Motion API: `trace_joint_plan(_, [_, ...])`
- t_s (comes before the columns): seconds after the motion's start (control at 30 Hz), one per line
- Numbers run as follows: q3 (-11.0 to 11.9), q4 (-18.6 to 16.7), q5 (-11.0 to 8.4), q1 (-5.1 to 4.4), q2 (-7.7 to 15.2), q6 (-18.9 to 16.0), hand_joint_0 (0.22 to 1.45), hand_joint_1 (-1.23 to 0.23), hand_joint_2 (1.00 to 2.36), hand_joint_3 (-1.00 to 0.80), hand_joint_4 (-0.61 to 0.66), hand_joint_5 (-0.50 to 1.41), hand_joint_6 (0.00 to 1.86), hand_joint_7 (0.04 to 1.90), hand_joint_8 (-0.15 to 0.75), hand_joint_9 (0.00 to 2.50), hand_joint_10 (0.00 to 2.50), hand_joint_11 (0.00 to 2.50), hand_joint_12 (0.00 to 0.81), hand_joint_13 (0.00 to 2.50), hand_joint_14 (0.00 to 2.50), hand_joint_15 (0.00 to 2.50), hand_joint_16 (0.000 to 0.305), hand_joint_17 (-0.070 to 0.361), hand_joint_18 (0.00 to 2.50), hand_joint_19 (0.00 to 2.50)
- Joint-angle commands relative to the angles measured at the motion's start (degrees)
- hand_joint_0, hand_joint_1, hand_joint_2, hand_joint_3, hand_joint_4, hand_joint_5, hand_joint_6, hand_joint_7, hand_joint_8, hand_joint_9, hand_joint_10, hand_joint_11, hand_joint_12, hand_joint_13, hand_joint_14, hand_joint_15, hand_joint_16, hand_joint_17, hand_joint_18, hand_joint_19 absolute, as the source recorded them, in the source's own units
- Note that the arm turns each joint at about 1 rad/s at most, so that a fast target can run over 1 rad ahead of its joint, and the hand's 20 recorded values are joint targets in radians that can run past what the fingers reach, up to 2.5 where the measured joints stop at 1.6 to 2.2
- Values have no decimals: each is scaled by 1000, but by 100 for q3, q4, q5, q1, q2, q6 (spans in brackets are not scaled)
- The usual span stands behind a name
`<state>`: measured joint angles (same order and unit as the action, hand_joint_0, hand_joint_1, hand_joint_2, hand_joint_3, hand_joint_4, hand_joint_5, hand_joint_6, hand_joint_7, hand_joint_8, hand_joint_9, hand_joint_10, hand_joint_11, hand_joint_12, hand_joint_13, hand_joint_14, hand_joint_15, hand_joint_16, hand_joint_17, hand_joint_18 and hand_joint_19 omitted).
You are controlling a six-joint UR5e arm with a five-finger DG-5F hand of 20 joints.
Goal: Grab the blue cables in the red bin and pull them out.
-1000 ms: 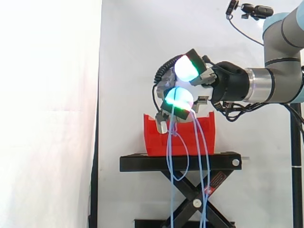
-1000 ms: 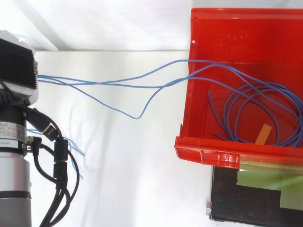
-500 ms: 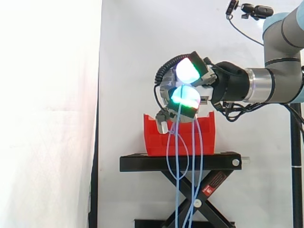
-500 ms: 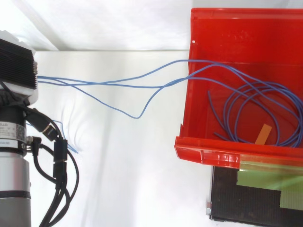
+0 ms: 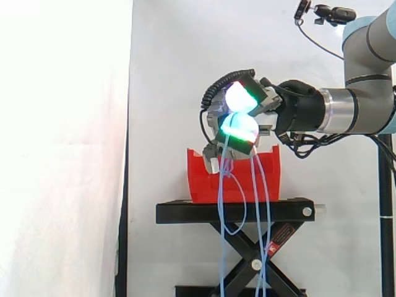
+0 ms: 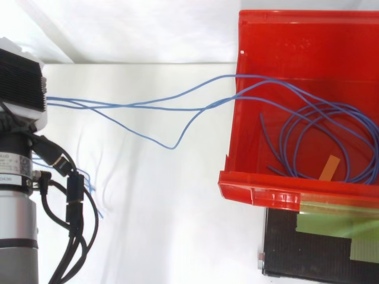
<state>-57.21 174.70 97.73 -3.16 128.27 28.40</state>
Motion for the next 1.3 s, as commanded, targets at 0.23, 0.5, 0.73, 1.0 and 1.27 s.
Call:
trace_joint_plan(0.23, [35, -23, 0, -1, 5, -6, 903, -949, 1008, -807, 235, 1017, 13, 747, 216, 1339, 57, 1501, 465, 1350, 32, 1101, 41, 92, 731, 745])
trace_joint_plan(0.5, [140, -6, 0, -1, -4, 3, 902, -965, 1008, -807, 231, 985, 15, 710, 195, 1312, 59, 1506, 471, 1323, 33, 1097, 41, 92, 715, 746])
trace_joint_plan(0.73, [149, 3, 0, -1, 5, 3, 900, -981, 1008, -817, 229, 968, 14, 692, 186, 1279, 60, 1485, 475, 1308, 33, 1095, 41, 93, 704, 750])
trace_joint_plan(1.0, [149, 3, 0, -1, 5, 3, 819, -932, 1000, -1000, 249, 978, 15, 694, 199, 1286, 60, 1456, 475, 1322, 34, 1083, 42, 94, 705, 751])
trace_joint_plan(1.27, [149, 12, 0, -10, 5, 3, 691, -793, 1000, -1000, 288, 1010, 13, 695, 254, 1309, 60, 1429, 516, 1369, 32, 1085, 47, 105, 761, 726])
